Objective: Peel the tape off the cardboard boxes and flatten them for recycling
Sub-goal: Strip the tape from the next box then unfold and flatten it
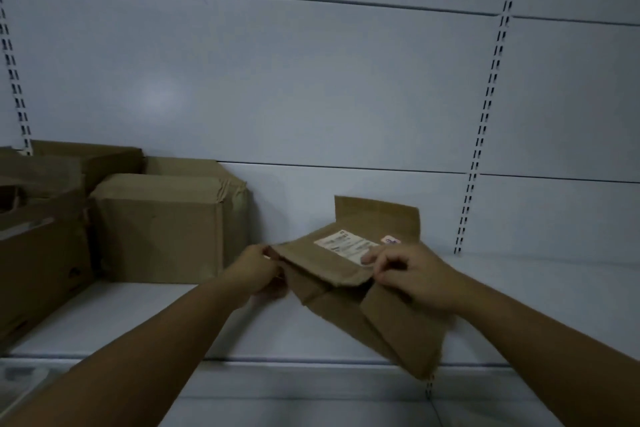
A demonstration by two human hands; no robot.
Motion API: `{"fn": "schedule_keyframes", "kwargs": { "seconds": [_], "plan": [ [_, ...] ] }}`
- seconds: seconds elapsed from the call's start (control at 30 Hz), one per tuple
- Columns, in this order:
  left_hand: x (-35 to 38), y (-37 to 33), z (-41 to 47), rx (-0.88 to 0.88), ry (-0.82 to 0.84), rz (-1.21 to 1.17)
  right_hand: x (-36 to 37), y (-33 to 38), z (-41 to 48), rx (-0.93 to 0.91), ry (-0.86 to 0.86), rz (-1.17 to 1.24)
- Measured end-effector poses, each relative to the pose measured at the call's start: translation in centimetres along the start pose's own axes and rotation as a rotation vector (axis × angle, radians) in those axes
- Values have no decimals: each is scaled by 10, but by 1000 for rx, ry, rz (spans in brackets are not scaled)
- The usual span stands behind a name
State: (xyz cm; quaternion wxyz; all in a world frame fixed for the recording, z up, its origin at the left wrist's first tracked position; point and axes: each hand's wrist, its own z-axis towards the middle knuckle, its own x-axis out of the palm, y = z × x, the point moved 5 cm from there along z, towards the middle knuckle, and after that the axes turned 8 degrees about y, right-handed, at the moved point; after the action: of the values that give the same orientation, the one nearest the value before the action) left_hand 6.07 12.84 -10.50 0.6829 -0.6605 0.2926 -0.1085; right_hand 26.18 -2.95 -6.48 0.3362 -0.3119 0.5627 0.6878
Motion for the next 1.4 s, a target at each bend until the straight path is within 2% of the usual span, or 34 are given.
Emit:
{"fn": "schedule_keyframes", "kwargs": {
  "seconds": [0.07, 0.13, 0.23, 0.3, 0.37, 0.43, 0.47, 0.57, 0.63, 0.7, 0.87, 0.97, 1.03, 1.1, 1.2, 1.3, 1.4],
  "plan": [
    [-15, 9, 6, -34, -78, -11, 32, -14, 2, 75, 136, -94],
    [-29, 9, 7, -8, -209, 130, 48, -23, 3, 114, 130, 43],
    [-21, -14, -7, 251, -310, 398, 44, -24, 2, 167, 82, 262],
    [8, -32, -15, 397, -200, 520, 43, -22, 2, 195, 47, 239],
    [47, -40, -11, 382, 35, 691, 50, -23, 2, 200, 10, -89],
    [76, -45, -2, 376, 205, 886, 60, -17, 3, 145, 52, -448],
    [86, -49, 2, 404, 257, 921, 62, -15, 4, 112, 80, -504],
    [103, -51, 23, 493, 370, 913, 60, -16, -3, 72, 180, -437],
    [104, -37, 41, 366, 415, 1093, 60, -25, -13, 89, 212, -367],
    [102, -14, 54, 214, 472, 1226, 57, -31, -23, 102, 172, -308],
    [98, 11, 74, 158, 517, 1191, 43, -27, -32, 92, -107, -336],
    [100, 11, 77, 189, 521, 1135, 31, -40, -42, 294, -368, -373],
    [97, 10, 73, 257, 413, 1039, 26, -48, -51, 442, -466, -419],
    [93, 9, 69, 336, 323, 933, 26, -48, -60, 477, -493, -338],
    [86, -1, 65, 417, 295, 786, 30, -41, -77, 513, -501, -194],
    [75, -2, 66, 398, 196, 573, 36, -37, -92, 621, -517, -286],
    [67, 3, 64, 273, 32, 783, 39, -32, -102, 838, -544, -399]
  ]
}}
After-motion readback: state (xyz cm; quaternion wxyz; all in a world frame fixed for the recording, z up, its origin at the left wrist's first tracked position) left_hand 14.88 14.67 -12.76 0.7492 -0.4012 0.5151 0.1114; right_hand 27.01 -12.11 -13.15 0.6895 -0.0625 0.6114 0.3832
